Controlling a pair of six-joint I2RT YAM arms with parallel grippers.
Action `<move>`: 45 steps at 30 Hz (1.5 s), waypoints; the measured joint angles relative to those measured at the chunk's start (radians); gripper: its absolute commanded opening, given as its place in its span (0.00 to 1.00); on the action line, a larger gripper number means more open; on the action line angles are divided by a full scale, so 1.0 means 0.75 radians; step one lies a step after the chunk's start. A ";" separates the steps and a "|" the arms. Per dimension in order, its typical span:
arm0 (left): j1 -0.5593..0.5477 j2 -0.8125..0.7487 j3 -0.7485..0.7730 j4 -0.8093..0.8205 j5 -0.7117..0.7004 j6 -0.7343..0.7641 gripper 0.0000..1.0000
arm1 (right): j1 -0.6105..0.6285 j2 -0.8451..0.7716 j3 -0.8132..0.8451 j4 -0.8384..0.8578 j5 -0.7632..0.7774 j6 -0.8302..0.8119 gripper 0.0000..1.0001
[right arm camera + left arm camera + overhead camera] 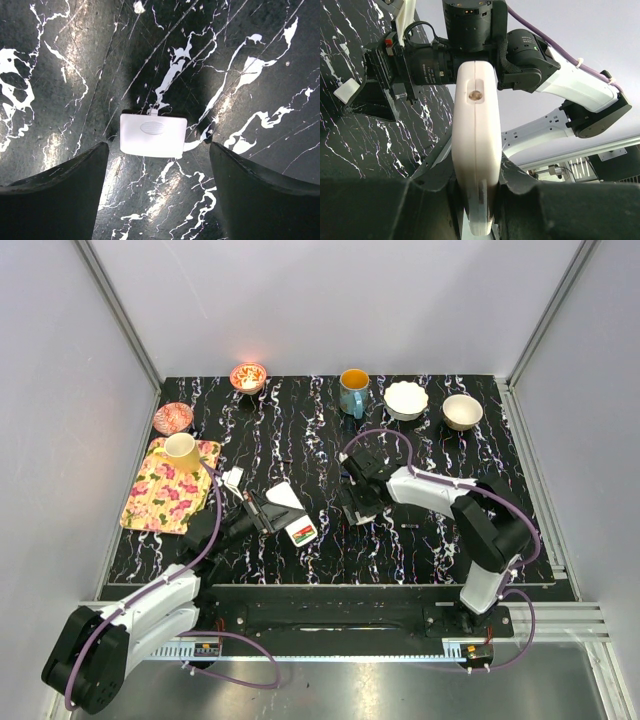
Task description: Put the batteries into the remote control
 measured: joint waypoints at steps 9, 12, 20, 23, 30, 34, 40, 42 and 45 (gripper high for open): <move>0.000 -0.001 -0.007 0.007 0.001 0.000 0.00 | 0.000 0.023 0.012 0.003 -0.004 -0.015 0.80; 0.000 0.001 -0.013 0.010 0.001 0.000 0.00 | 0.000 0.026 0.012 0.003 -0.004 -0.022 0.77; 0.000 0.004 -0.020 0.026 0.002 -0.001 0.00 | 0.000 0.045 0.020 0.001 -0.015 -0.024 0.75; 0.000 0.004 -0.020 0.030 0.002 -0.001 0.00 | 0.001 0.047 0.022 -0.002 -0.017 -0.024 0.72; 0.001 0.011 -0.020 0.031 0.002 -0.001 0.00 | 0.004 0.055 0.031 -0.008 -0.010 -0.007 0.71; 0.001 0.011 -0.020 0.031 0.002 -0.001 0.00 | 0.012 0.059 0.035 -0.011 0.004 0.024 0.70; 0.002 0.011 -0.022 0.031 0.003 -0.002 0.00 | 0.038 0.059 0.035 -0.010 0.032 0.087 0.68; 0.002 0.009 -0.023 0.031 0.004 -0.002 0.00 | 0.045 0.060 0.035 -0.008 0.037 0.104 0.69; 0.002 -0.003 -0.033 0.030 0.005 -0.002 0.00 | 0.047 0.060 0.035 -0.008 0.040 0.117 0.70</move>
